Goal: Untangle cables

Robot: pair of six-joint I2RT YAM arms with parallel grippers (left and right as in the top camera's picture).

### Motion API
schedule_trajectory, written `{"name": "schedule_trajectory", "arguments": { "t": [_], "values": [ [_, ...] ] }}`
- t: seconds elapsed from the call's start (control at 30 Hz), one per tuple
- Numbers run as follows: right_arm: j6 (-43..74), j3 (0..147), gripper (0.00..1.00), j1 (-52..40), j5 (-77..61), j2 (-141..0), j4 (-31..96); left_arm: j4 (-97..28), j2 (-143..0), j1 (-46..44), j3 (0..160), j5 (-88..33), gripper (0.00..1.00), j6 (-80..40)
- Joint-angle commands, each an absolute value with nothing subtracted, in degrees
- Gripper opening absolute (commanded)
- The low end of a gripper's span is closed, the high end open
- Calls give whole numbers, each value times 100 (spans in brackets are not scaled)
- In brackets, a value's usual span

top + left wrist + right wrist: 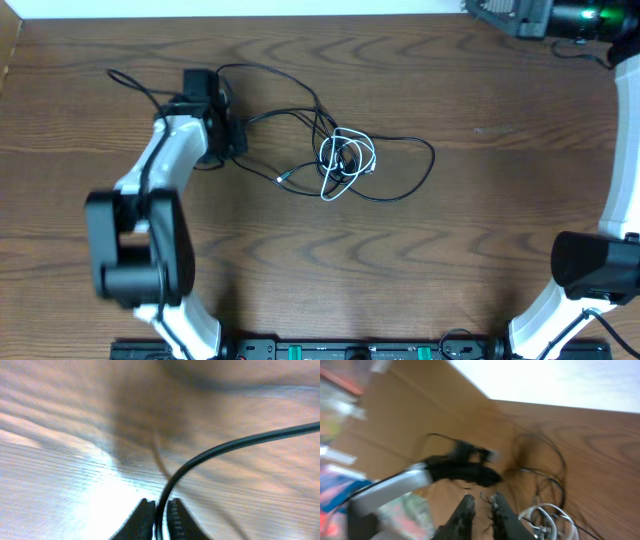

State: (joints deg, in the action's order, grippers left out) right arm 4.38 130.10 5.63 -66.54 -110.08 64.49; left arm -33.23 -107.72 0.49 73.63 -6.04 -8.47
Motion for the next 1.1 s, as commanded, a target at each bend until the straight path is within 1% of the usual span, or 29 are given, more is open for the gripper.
{"name": "schedule_trajectory", "arguments": {
  "t": [0.0,0.03,0.1,0.13,0.17,0.3,0.43,0.53,0.6,0.8,1.07],
  "values": [
    [-36,13039,21,305,-5330,-10897,6681,-3347,-9577,-115,7428,-711,24,-727],
    [-36,13039,26,191,-4866,-10897,6812,-3371,-9240,-242,7428,-709,31,-727],
    [-32,13039,34,110,-4449,-10897,6919,-3387,-8927,-416,7428,-711,37,-727],
    [-32,13039,40,71,-4165,-10897,6997,-3402,-8796,-539,7428,-711,40,-729],
    [-30,13039,43,58,-3983,-10897,7052,-3411,-8731,-646,7428,-714,41,-731],
    [-27,13039,50,54,-3446,-10899,7277,-3472,-8759,-1087,7422,-764,45,-733],
    [-30,13037,56,56,-3146,-10899,7419,-3441,-9006,-1466,7406,-773,53,-731],
    [-32,13032,58,54,-3072,-10901,7481,-3343,-9303,-1667,7406,-773,60,-731],
    [-32,13032,59,54,-3020,-10903,7498,-3194,-9568,-1789,7406,-773,62,-729],
    [-32,13028,61,54,-3013,-10906,7553,-2617,-10280,-2038,7406,-773,63,-729],
    [-34,13028,63,54,-3011,-10908,7609,-1968,-11059,-2097,7406,-845,62,-733]
  ]
}}
